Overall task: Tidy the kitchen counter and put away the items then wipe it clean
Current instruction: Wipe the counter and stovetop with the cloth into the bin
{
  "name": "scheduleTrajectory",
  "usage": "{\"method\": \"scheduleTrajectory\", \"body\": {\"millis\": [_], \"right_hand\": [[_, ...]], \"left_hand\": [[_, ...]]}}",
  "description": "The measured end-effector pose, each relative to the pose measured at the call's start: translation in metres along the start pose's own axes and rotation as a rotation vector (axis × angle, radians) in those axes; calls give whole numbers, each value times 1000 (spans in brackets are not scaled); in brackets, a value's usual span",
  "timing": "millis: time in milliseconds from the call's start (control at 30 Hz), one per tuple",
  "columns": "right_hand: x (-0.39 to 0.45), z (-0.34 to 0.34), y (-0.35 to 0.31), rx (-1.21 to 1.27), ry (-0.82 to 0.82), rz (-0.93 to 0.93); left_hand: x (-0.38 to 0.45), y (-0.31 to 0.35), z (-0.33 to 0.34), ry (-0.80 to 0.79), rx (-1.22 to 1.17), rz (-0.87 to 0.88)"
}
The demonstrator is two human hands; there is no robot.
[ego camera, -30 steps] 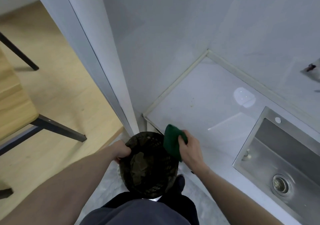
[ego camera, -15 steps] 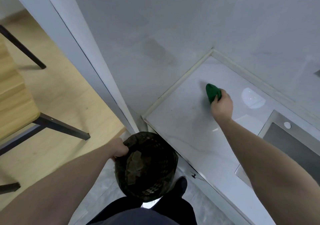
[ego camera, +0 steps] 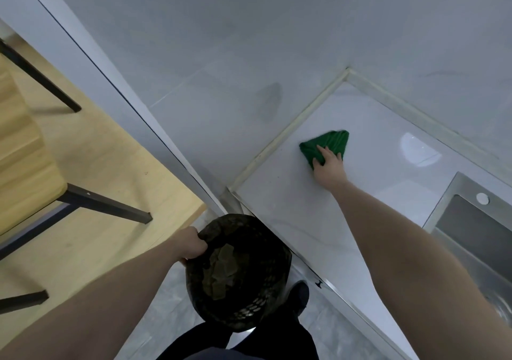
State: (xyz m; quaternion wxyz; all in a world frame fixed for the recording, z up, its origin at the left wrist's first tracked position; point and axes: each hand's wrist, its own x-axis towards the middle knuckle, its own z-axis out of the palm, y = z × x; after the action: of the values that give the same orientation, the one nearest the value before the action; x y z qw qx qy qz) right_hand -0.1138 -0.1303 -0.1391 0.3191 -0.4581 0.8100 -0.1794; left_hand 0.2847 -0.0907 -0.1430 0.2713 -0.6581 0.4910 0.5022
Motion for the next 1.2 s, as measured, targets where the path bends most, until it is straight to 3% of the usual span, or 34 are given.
{"method": "scheduleTrajectory", "body": {"millis": [333, 600, 767, 833, 933, 1200], "right_hand": [[-54, 63, -44, -15, -197, -297], [-165, 105, -50, 206, -416, -178], [-229, 117, -24, 195, -497, -179], [-237, 109, -22, 212, -449, -201], [-231, 83, -28, 280, -252, -201], [-155, 12, -52, 497, 150, -158]], "left_hand": [[-1, 5, 2, -6, 36, 38], [-7, 5, -5, 19, 53, 86], [-12, 8, -12, 8, 82, 101], [-13, 7, -13, 11, 79, 101], [-12, 5, -12, 3, 54, 99], [-8, -2, -10, -18, -17, 85]]}}
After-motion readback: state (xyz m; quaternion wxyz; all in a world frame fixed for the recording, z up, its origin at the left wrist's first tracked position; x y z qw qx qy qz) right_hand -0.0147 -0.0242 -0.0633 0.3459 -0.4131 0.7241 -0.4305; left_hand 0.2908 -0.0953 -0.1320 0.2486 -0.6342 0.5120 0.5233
